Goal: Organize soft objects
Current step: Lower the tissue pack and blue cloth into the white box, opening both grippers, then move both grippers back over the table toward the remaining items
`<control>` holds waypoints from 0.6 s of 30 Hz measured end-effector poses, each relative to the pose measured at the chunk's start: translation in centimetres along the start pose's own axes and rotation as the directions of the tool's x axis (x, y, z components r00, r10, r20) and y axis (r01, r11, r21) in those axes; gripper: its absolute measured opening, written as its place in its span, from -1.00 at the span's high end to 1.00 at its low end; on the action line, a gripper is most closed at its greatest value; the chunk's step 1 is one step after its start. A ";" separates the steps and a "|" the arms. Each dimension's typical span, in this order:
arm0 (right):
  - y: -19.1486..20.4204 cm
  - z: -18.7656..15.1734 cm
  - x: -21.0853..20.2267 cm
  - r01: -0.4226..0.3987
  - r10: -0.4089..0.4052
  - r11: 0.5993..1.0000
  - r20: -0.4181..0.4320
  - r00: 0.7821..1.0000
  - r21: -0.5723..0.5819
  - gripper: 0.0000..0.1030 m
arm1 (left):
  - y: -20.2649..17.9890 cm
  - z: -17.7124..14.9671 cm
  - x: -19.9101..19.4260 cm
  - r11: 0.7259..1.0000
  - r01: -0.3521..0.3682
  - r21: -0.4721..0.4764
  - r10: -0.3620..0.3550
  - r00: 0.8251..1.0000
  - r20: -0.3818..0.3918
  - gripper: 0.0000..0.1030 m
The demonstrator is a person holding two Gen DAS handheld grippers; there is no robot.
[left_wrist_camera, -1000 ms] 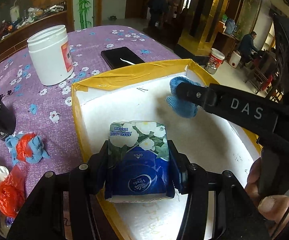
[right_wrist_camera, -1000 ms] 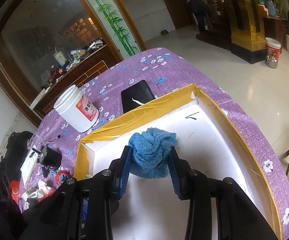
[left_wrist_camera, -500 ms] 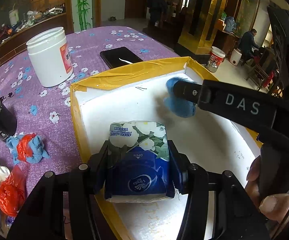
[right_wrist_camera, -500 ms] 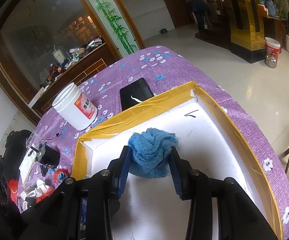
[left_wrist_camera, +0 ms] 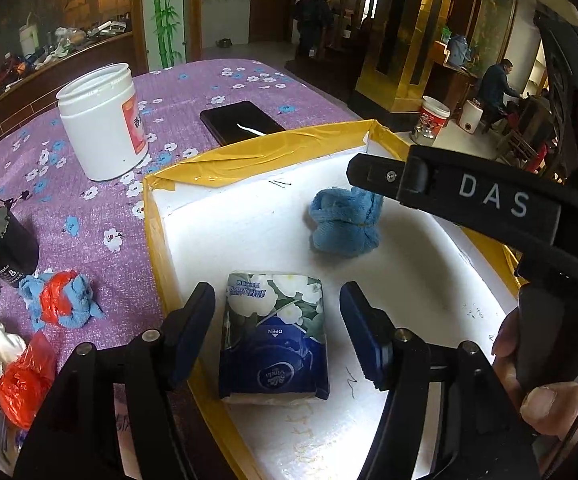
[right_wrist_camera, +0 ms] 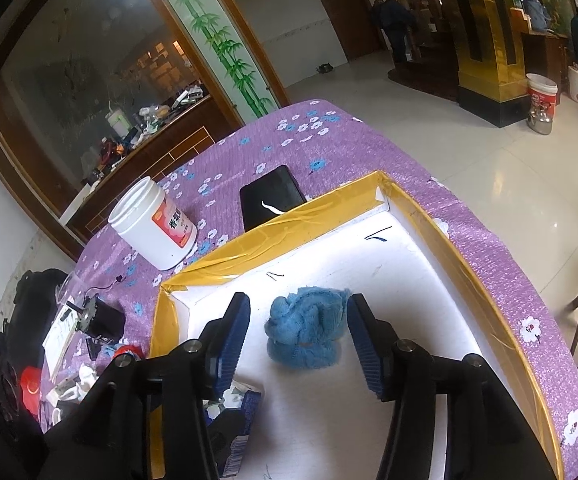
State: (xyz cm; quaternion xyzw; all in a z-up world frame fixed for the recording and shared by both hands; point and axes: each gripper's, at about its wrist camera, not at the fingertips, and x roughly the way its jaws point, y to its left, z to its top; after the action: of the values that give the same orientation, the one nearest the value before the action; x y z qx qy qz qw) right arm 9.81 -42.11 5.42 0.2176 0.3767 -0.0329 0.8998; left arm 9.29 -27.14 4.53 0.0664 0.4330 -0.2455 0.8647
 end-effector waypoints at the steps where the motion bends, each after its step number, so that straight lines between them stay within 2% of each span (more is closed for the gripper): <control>1: 0.0 0.0 -0.1 -0.001 0.001 1.000 0.003 1.000 0.001 -0.05 | -0.1 0.0 -0.1 1.000 0.002 -0.001 -0.002 1.000 0.002 -0.23; 9: -0.2 0.2 -0.9 -0.005 0.005 1.000 0.036 0.999 0.014 -0.05 | -0.3 0.4 -1.9 1.000 0.014 -0.016 -0.014 1.000 0.016 -0.24; 14: -0.3 0.4 -2.0 -0.014 0.012 1.000 0.090 0.996 0.020 -0.05 | -0.6 0.1 -4.2 1.000 0.018 -0.001 -0.018 0.999 0.034 -0.24; 18: -0.5 0.4 -2.6 -0.023 0.020 0.999 0.098 0.995 0.033 -0.07 | -0.3 -0.6 -6.0 1.000 0.013 0.014 -0.014 0.999 0.045 -0.24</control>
State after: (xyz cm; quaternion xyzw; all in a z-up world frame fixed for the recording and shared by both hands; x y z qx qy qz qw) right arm 8.11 -42.94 7.27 0.2351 0.3295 -0.0402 0.9135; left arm 5.69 -25.02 8.95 0.0640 0.4121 -0.2559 0.8721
